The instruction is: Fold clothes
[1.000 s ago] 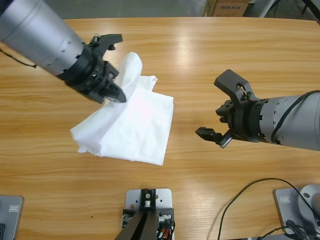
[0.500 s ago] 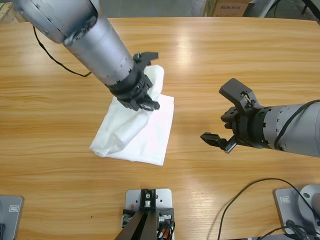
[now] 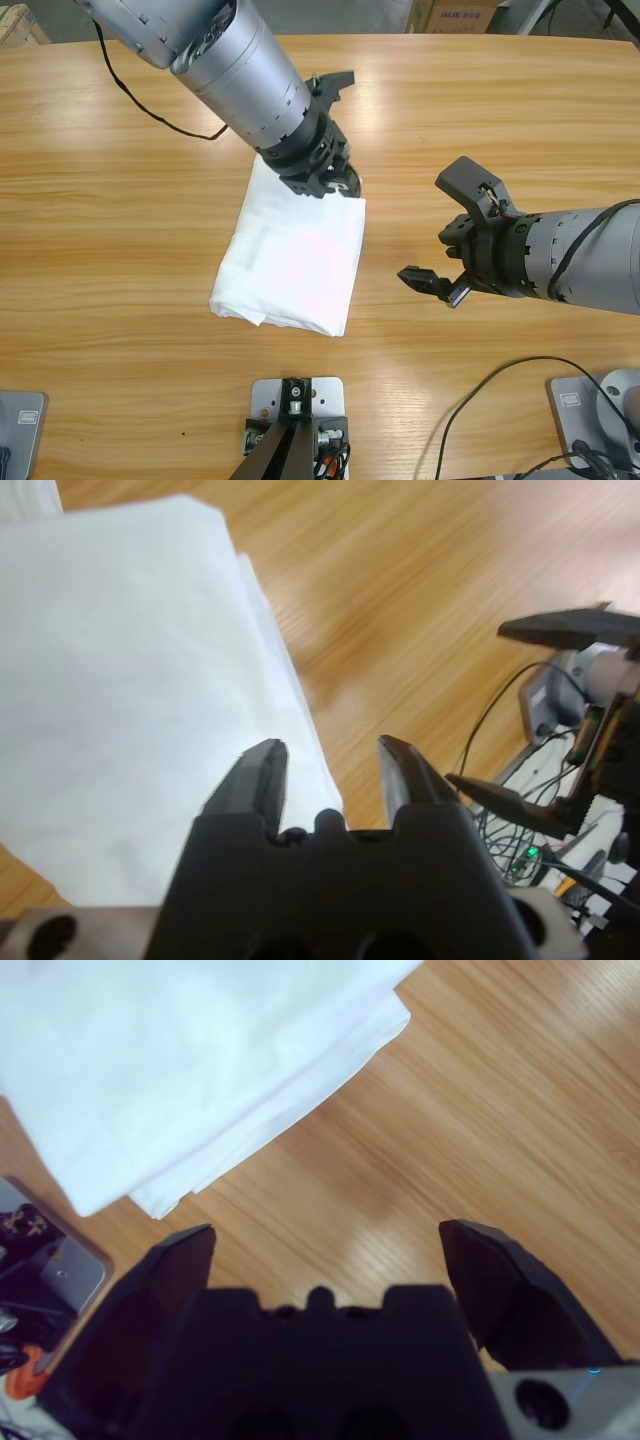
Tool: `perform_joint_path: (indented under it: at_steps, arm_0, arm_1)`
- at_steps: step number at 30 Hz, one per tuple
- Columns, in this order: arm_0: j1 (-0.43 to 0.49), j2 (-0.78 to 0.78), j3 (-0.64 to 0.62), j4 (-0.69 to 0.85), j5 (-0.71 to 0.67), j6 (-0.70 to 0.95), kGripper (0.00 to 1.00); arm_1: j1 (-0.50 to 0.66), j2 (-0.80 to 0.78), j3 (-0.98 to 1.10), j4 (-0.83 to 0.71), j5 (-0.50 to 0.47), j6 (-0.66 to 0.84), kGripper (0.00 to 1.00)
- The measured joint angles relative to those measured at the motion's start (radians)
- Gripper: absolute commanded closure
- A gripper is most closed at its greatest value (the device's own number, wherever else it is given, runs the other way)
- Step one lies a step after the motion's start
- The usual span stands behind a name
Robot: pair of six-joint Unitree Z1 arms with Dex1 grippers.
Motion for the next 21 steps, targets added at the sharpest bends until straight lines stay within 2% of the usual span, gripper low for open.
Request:
perform_joint_path:
  at_steps: [1, 2, 3, 5, 8, 12, 13, 14, 16, 17, 21]
  arm_0:
    - [0.001, 0.000, 0.000, -0.003, 0.000, -0.003, 0.108]
    - [0.004, -0.001, 0.000, -0.005, 0.000, -0.005, 0.173]
    - [0.011, -0.003, 0.001, -0.006, 0.000, -0.005, 0.227]
    - [0.038, -0.027, 0.024, -0.008, 0.002, 0.003, 0.268]
    - [0.107, -0.129, 0.172, -0.011, 0.005, 0.120, 0.273]
    - [0.198, -0.327, 0.456, -0.012, 0.030, 0.410, 0.456]
    - [0.202, -0.369, 0.505, -0.012, 0.034, 0.477, 0.545]
    - [0.198, -0.401, 0.540, -0.012, 0.036, 0.532, 0.590]
    - [0.168, -0.429, 0.575, -0.012, 0.044, 0.609, 0.883]
    - [0.146, -0.429, 0.580, -0.012, 0.051, 0.636, 0.995]
    - [0.057, -0.406, 0.581, -0.017, 0.066, 0.731, 1.000]
  arm_1:
    - [0.000, 0.000, 0.000, 0.000, 0.000, 0.000, 0.312]
    - [0.000, 0.000, 0.000, 0.000, 0.000, 0.000, 0.523]
    - [0.000, 0.000, 0.000, 0.000, 0.000, 0.000, 0.665]
    - [0.000, 0.000, 0.000, 0.000, 0.000, 0.000, 1.000]
    - [0.000, 0.000, -0.031, 0.054, -0.005, -0.025, 1.000]
    - [0.001, 0.000, -0.169, 0.186, -0.020, -0.114, 1.000]
    - [0.000, 0.002, -0.200, 0.205, -0.021, -0.129, 1.000]
    - [-0.001, 0.007, -0.233, 0.220, -0.019, -0.147, 1.000]
    - [-0.012, 0.029, -0.306, 0.260, 0.007, -0.182, 1.000]
    - [-0.026, 0.050, -0.350, 0.289, 0.031, -0.202, 1.000]
    - [-0.127, 0.156, -0.538, 0.434, 0.142, -0.304, 1.000]
